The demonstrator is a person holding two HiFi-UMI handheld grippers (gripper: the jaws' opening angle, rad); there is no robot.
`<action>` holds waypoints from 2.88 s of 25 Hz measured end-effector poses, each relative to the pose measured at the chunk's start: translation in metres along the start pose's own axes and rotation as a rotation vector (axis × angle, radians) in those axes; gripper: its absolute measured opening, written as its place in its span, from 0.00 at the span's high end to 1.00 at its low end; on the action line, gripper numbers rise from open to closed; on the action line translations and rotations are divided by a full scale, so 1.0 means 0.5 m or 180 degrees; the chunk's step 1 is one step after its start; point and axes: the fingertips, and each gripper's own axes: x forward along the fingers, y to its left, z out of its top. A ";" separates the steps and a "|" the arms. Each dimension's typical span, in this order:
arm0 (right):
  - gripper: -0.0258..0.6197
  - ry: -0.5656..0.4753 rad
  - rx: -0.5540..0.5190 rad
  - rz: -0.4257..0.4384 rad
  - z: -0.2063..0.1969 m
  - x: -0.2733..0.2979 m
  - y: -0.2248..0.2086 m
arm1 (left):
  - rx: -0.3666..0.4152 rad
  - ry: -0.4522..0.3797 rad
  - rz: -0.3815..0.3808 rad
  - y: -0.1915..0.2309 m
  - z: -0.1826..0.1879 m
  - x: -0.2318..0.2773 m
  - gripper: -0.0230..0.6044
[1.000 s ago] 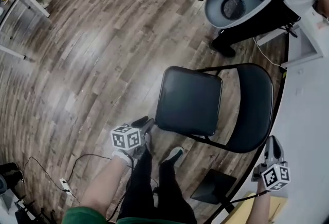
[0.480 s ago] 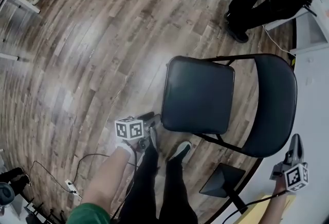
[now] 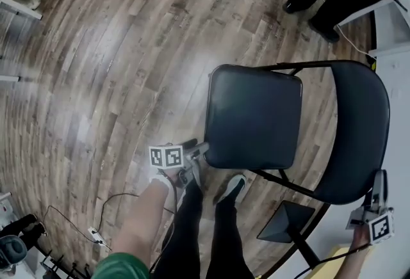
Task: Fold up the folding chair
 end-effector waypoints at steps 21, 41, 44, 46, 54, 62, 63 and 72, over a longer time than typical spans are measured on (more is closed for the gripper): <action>0.75 0.0651 0.0041 0.0748 -0.143 0.084 0.044 | -0.0433 0.0251 -0.0472 0.031 -0.040 0.109 0.41; 0.80 0.0747 0.0035 0.0742 -0.122 0.030 0.087 | -0.0461 -0.0001 -0.0083 -0.018 -0.059 0.028 0.43; 0.80 0.0749 0.0063 0.0714 -0.113 0.003 0.100 | -0.0445 -0.0040 -0.0024 -0.049 -0.054 -0.005 0.43; 0.80 0.0741 0.0082 0.0660 -0.105 -0.020 0.104 | -0.0416 -0.0061 -0.0011 -0.079 -0.050 -0.024 0.44; 0.81 0.0703 -0.0056 0.0521 -0.042 -0.069 0.146 | -0.0249 -0.0046 -0.0118 -0.230 -0.031 -0.057 0.49; 0.82 0.0734 -0.0200 0.0410 0.022 -0.115 0.172 | -0.0250 -0.0060 -0.0137 -0.399 -0.047 -0.059 0.49; 0.82 0.0741 -0.0210 0.0406 0.027 -0.120 0.174 | -0.0233 -0.0053 -0.0125 -0.415 -0.050 -0.058 0.49; 0.84 0.0768 -0.0348 0.0393 0.062 -0.155 0.222 | -0.0172 -0.0079 0.0006 -0.543 -0.072 -0.047 0.47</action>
